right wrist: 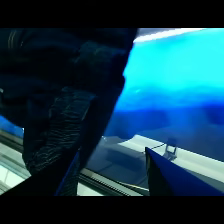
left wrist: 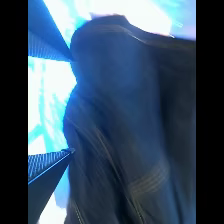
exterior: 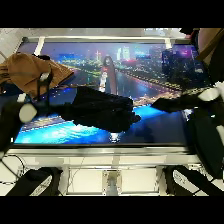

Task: Fold the clothes and pants, and hang the long-sleeved shirts on hangers.

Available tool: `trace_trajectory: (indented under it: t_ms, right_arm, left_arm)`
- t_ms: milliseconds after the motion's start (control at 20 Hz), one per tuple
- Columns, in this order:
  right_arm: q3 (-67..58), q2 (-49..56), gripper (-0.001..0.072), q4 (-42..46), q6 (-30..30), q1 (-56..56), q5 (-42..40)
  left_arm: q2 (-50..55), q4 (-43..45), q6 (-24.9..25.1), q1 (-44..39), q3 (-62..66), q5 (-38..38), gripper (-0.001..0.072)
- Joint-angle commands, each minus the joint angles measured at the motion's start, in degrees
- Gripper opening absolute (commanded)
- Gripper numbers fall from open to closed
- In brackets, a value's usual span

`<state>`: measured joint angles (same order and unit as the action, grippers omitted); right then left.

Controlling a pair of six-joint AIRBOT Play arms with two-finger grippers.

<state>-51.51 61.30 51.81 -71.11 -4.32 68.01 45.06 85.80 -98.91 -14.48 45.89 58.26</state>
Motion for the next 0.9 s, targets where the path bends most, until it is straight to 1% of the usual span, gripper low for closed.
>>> trace_trajectory:
  t_ms: [0, 50, 150, 300, 400, 600, 650, 700, 750, 800, 850]
  right_arm:
    - [4.7, 0.0, 0.0450, 0.7, 0.3, 11.9, -9.2]
    - [4.5, 0.0, 0.0449, 1.3, 0.3, 13.0, -9.8]
    - [4.3, 0.0, 0.0448, 3.7, -0.4, 12.8, -9.8]
    - [4.3, 0.0, 0.0448, 5.6, -1.7, 11.1, -9.8]
    - [4.3, 0.0, 0.0448, 5.5, -1.7, 10.4, -10.8]
    - [4.3, 0.1, 0.0447, 4.2, -1.7, 10.4, -11.0]
    - [4.3, 0.1, 0.0447, 3.9, -1.7, 10.4, -11.0]
    - [4.3, 0.1, 0.0447, 3.8, -1.7, 10.4, -11.0]
    - [4.3, 0.1, 0.0445, 3.8, -1.7, 10.4, -11.0]
    - [4.3, 0.1, 0.0444, 3.8, -1.7, 10.4, -10.9]
    - [4.3, 0.1, 0.0444, 3.4, -1.6, 10.4, -10.0]
  left_arm:
    - [-10.1, 0.7, -6.6, 5.0, -15.8, -11.6, 0.0598]
    - [-10.4, 0.7, -7.0, 5.4, -16.8, -14.5, 0.0598]
    - [-9.2, 0.7, -7.0, 5.8, -16.9, -17.2, 0.0598]
    - [-5.3, 0.8, -6.5, 6.0, -16.9, -17.9, 0.0599]
    - [-1.6, 0.5, -6.6, 6.7, -16.9, -20.4, 0.0599]
    - [6.1, -5.6, -6.3, 7.0, -16.9, -26.6, 0.0598]
    - [7.4, -8.6, -4.4, 7.0, -16.9, -27.7, 0.0591]
    - [8.2, -12.3, -1.8, 7.0, -16.8, -28.2, 0.0491]
    - [8.4, -15.2, 0.2, 7.0, -16.8, -28.3, 0.0285]
    - [8.4, -16.5, 1.3, 7.0, -16.7, -28.3, 0.0019]
    - [8.2, -16.5, 1.9, 7.0, -16.4, -28.3, 0.0019]
